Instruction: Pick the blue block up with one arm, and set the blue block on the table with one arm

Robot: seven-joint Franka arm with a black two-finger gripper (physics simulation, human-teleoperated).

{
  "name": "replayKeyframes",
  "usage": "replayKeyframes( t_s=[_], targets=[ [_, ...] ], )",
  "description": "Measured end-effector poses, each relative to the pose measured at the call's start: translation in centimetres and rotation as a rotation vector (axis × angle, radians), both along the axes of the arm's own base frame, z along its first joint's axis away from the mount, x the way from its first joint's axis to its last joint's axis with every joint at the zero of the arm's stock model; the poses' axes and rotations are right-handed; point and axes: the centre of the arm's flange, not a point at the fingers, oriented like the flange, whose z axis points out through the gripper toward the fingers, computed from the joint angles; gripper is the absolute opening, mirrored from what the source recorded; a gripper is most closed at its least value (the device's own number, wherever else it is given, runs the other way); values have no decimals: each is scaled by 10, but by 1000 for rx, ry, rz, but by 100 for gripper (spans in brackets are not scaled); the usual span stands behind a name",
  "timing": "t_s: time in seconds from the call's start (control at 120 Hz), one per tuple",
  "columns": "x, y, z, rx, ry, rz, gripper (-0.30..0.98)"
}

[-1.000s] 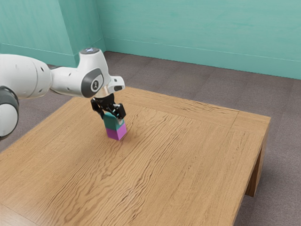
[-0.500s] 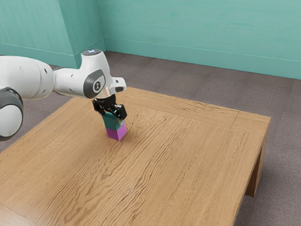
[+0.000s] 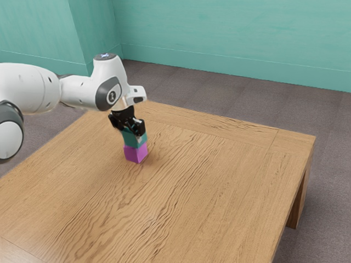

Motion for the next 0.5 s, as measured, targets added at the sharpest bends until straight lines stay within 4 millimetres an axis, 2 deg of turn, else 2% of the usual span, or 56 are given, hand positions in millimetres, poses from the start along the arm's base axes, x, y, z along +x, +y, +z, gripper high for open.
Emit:
replayKeyframes(
  t_s=[0.1, 0.208, 0.425, 0.5],
  targets=[
    [-11, 4, 27, 5, -26, 11, 37],
    [-34, 49, 38, 7, -24, 87, 37],
    [-66, 127, 30, 4, 4, 222, 37],
    [-71, 139, 22, 1, 17, 245, 38]
  ],
)
